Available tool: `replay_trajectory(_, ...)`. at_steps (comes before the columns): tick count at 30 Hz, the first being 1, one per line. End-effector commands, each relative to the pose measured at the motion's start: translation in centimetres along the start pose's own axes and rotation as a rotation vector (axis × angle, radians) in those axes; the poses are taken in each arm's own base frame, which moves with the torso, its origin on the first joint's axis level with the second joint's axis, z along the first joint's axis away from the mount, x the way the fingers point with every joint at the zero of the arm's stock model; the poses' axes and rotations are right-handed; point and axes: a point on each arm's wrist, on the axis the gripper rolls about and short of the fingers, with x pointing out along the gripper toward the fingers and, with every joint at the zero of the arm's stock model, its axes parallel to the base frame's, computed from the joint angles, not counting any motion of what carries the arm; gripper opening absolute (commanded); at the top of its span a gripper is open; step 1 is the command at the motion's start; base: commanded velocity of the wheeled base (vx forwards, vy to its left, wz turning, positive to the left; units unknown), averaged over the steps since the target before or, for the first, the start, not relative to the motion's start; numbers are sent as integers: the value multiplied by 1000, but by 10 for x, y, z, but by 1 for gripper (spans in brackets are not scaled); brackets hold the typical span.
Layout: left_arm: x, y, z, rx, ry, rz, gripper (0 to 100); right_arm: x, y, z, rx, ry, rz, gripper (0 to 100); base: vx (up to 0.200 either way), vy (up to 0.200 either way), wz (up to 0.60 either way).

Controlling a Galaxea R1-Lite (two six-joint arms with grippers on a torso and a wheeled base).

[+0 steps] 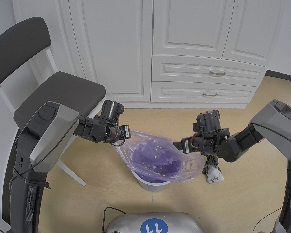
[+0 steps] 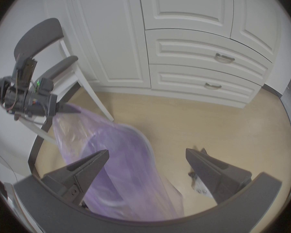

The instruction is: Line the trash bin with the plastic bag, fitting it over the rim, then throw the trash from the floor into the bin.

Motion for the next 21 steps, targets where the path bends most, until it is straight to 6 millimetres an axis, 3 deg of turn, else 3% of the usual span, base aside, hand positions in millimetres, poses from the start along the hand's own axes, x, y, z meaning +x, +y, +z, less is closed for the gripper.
replay_trajectory(1, -10, 1, 9, -7, 28, 27, 100, -36, -9, -13, -7, 54, -23, 100, 0, 0, 0)
replay_trajectory(5, -29, 3, 9, 77, 107, 48, 100, -29, -18, -31, -27, 121, -2, 100, 0, 0, 0)
replay_trajectory(12, -23, -1, 6, 137, 113, 62, 100, -9, -39, -42, -46, 138, -16, 100, 0, 0, 0)
replay_trajectory(21, -18, 4, 4, 379, 137, 60, 100, 4, -39, -56, -66, 175, -13, 100, 0, 0, 0)
